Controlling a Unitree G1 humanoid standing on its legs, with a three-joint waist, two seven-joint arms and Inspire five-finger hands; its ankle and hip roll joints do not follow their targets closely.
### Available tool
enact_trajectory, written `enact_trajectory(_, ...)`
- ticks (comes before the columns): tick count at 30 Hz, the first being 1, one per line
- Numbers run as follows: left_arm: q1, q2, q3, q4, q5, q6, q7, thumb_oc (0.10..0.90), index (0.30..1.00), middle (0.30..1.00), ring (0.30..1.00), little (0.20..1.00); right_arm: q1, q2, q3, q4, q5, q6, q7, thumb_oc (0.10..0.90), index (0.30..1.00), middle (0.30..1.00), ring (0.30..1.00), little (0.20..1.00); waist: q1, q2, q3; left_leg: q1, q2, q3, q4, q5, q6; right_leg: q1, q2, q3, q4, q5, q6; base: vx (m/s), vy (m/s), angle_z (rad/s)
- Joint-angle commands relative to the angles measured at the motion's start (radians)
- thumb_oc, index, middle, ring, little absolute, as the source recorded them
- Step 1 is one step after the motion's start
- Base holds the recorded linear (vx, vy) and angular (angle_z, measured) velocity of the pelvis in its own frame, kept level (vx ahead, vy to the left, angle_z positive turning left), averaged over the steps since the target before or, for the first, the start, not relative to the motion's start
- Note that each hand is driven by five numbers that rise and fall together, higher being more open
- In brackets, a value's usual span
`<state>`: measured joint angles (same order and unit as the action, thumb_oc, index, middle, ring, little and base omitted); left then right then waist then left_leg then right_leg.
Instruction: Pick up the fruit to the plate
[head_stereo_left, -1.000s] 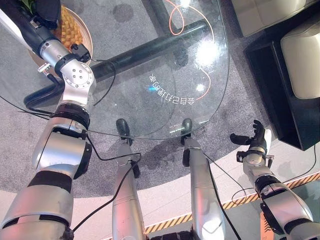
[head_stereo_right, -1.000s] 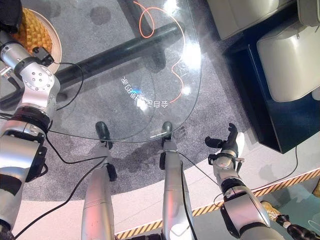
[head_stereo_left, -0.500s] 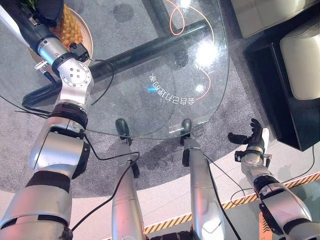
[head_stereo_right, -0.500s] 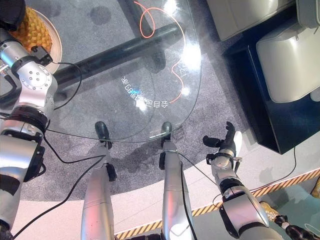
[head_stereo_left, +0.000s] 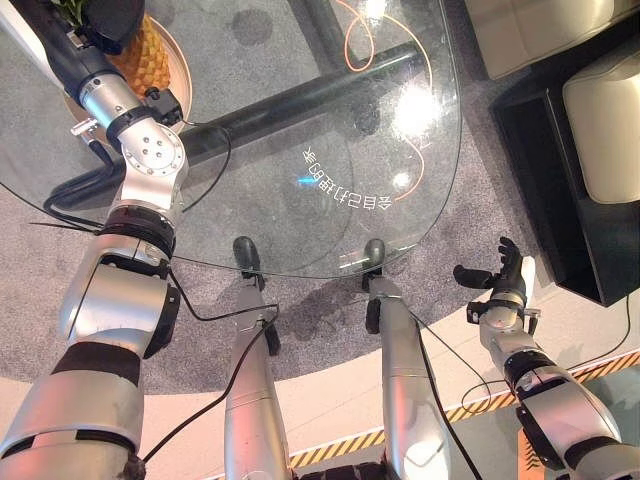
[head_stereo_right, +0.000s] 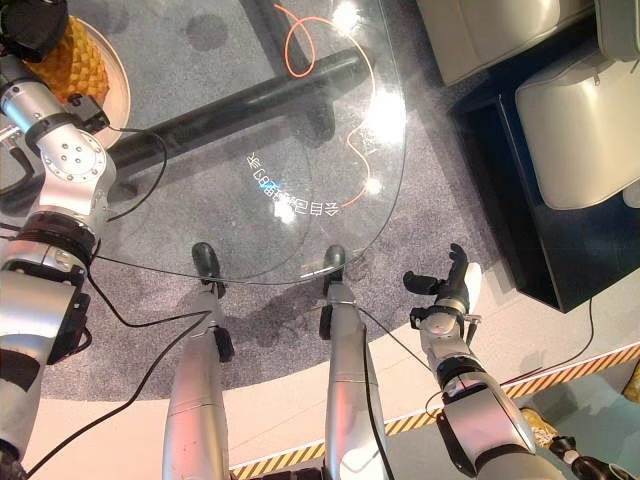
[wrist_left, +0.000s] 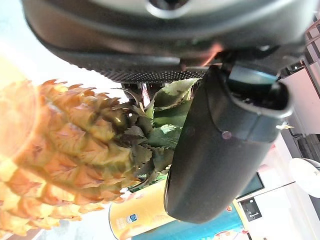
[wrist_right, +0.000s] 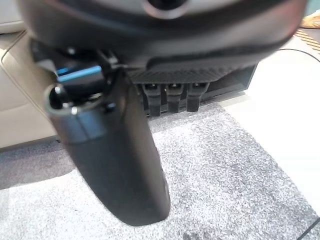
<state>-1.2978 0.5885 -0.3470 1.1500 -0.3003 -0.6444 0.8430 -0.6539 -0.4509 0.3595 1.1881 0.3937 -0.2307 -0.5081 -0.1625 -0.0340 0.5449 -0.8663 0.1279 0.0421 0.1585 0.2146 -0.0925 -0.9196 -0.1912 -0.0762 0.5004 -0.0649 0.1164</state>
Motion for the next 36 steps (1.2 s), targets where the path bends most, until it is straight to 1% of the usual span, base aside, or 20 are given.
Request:
enact_trajectory(1, -0.045, 0.088, 0.002, -0.073, 0.080, -0.105, 0.026, 0.718, 0.829, 0.829, 0.829, 0.818, 0.076, -0.029, -0.030, -0.018, -0.005, -0.021, -0.076, 0.800, 0.900, 0.900, 0.900, 0.900, 0.031, -0.026, -0.025, 0.035, -0.027, 0.050, 0.177, -0.230, 0.011, 0.060, 0.066, 0.015, -0.142, 0.065, -0.012, -0.03, -0.008, 0.00)
enact_trajectory(4, -0.032, 0.088, 0.004, -0.085, 0.080, -0.105, 0.026, 0.740, 0.848, 0.848, 0.848, 0.840, 0.075, -0.034, -0.035, -0.021, -0.005, -0.020, -0.072, 0.800, 0.900, 0.900, 0.900, 0.900, 0.036, -0.024, -0.025, 0.040, -0.028, 0.051, 0.169, -0.225, 0.010, 0.065, 0.063, 0.008, -0.145, 0.068, -0.010, -0.04, -0.001, 0.00)
enact_trajectory(5, -0.025, 0.090, 0.007, -0.092, 0.086, -0.103, 0.026, 0.800, 0.900, 0.900, 0.900, 0.900, 0.075, -0.035, -0.038, -0.021, -0.008, -0.020, -0.072, 0.800, 0.900, 0.900, 0.900, 0.900, 0.038, -0.023, -0.025, 0.044, -0.028, 0.051, 0.165, -0.223, 0.009, 0.069, 0.063, 0.006, -0.148, 0.068, -0.010, -0.04, -0.001, -0.01)
enact_trajectory(17, 0.034, 0.087, 0.035, -0.141, 0.089, -0.113, 0.023, 0.800, 0.900, 0.900, 0.900, 0.900, 0.074, -0.030, -0.058, -0.014, -0.008, -0.028, -0.081, 0.800, 0.900, 0.900, 0.900, 0.900, 0.059, -0.016, -0.025, 0.059, -0.029, 0.050, 0.140, -0.212, 0.006, 0.088, 0.054, -0.014, -0.157, 0.066, -0.007, -0.04, -0.011, 0.01)
enact_trajectory(23, 0.060, 0.086, 0.052, -0.135, 0.089, -0.130, -0.002, 0.800, 0.900, 0.900, 0.900, 0.900, 0.075, -0.031, -0.059, -0.017, -0.002, -0.028, -0.078, 0.800, 0.900, 0.900, 0.900, 0.900, 0.063, -0.020, -0.025, 0.068, -0.026, 0.048, 0.138, -0.212, 0.005, 0.098, 0.054, -0.018, -0.157, 0.064, -0.008, -0.01, -0.004, 0.01)
enact_trajectory(25, 0.067, 0.088, 0.053, -0.143, 0.108, -0.131, 0.005, 0.800, 0.900, 0.900, 0.900, 0.900, 0.075, -0.031, -0.061, -0.019, -0.003, -0.027, -0.081, 0.800, 0.900, 0.900, 0.900, 0.900, 0.064, -0.020, -0.025, 0.071, -0.027, 0.050, 0.134, -0.211, 0.005, 0.101, 0.054, -0.018, -0.160, 0.065, -0.008, -0.01, 0.000, 0.02)
enact_trajectory(36, 0.103, 0.071, 0.057, -0.204, 0.092, -0.164, 0.001, 0.800, 0.900, 0.900, 0.900, 0.900, 0.075, -0.031, -0.073, -0.019, 0.000, -0.028, -0.086, 0.800, 0.900, 0.900, 0.900, 0.900, 0.074, -0.012, -0.025, 0.070, -0.032, 0.048, 0.133, -0.214, 0.007, 0.103, 0.048, -0.024, -0.165, 0.066, -0.007, 0.00, -0.001, 0.01)
